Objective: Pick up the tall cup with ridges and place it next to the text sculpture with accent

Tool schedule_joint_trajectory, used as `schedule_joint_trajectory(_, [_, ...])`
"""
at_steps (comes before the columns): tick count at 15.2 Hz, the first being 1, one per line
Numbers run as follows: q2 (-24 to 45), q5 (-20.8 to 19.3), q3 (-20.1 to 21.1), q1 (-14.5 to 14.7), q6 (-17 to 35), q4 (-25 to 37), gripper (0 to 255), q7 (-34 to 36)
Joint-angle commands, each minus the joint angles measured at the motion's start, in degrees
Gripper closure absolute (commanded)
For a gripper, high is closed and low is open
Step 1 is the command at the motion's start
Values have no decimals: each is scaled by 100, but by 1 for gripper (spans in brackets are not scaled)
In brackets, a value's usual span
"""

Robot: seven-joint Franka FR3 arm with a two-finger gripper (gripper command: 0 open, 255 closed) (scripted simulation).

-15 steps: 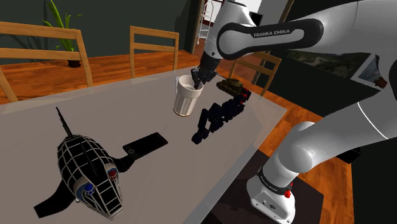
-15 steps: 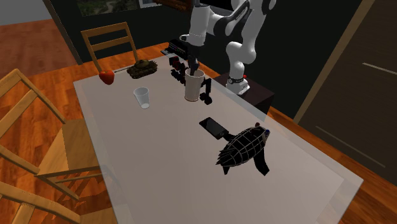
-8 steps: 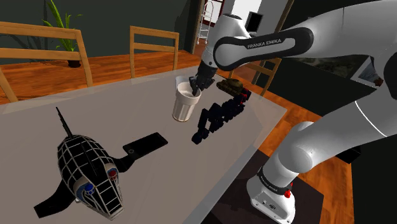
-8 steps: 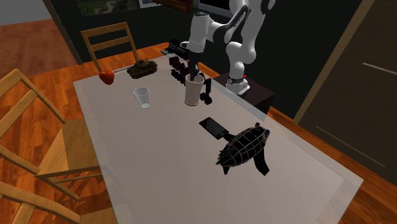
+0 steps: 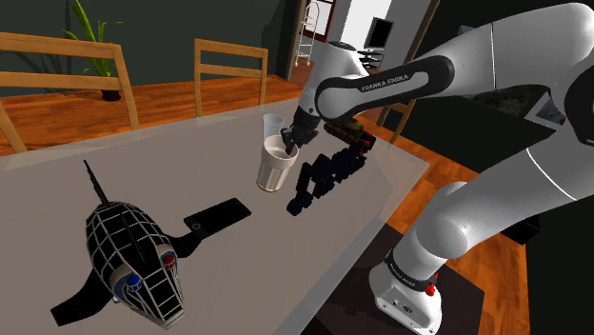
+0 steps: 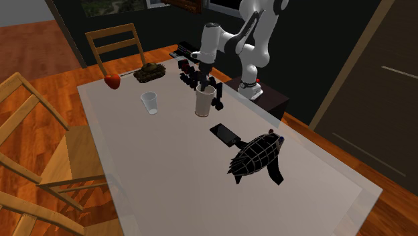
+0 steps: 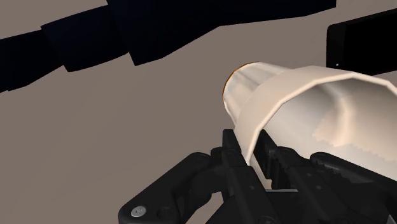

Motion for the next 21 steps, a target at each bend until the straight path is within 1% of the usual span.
schedule_joint_trajectory(1, [97,-8,4,-8,187,-82,255,0])
schedule_joint_trajectory(3, [189,-16,15,-13,365,-168,255,10])
schedule_joint_trajectory(11, [196,-17,16,-13,379,-174,255,10])
schedule_joint_trajectory(12, [196,-17,17,-13,379,-175,0,11])
schedule_joint_trajectory(17, [196,-17,16,-13,380,-176,0,11])
schedule_joint_trajectory(21, [-378,34,-37,23,-460,92,0,-33])
